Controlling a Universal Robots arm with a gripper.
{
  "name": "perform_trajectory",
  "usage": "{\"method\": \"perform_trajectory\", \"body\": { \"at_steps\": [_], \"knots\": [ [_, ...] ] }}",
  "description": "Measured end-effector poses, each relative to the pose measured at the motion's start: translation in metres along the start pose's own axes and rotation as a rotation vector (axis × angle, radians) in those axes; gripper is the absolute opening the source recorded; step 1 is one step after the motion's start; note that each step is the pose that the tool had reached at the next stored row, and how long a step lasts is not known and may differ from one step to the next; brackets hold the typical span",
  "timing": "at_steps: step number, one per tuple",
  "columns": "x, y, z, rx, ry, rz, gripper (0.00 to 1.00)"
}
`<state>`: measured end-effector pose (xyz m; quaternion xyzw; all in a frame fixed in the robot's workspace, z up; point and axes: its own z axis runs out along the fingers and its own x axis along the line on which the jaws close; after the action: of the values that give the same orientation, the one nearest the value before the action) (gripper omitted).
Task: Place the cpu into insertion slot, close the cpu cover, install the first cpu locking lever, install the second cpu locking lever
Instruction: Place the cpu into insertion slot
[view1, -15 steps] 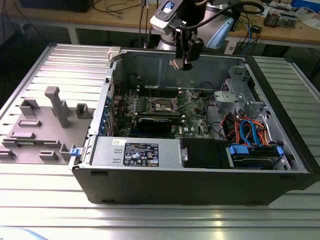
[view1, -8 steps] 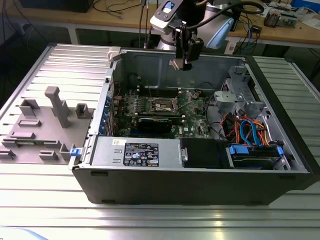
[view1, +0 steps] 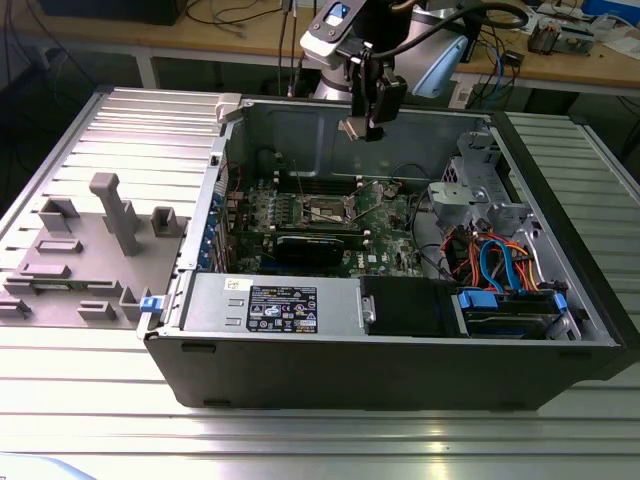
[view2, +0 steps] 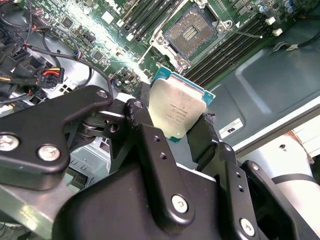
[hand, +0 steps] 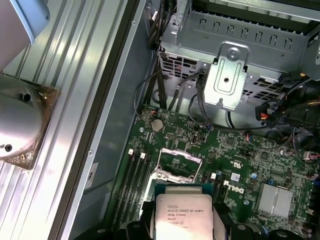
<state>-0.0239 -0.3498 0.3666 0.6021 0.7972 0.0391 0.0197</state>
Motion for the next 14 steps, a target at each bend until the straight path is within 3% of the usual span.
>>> {"method": "perform_trajectory", "body": {
  "at_steps": [5, 11, 14],
  "knots": [
    [0.0000, 0.0000, 0.0001, -0.0006, -0.0037, 0.043, 0.54],
    [0.0000, 0.0000, 0.0002, -0.0022, -0.0125, 0.144, 0.54],
    [0.0000, 0.0000, 0.0002, -0.0023, -0.0128, 0.148, 0.54]
  ]
}}
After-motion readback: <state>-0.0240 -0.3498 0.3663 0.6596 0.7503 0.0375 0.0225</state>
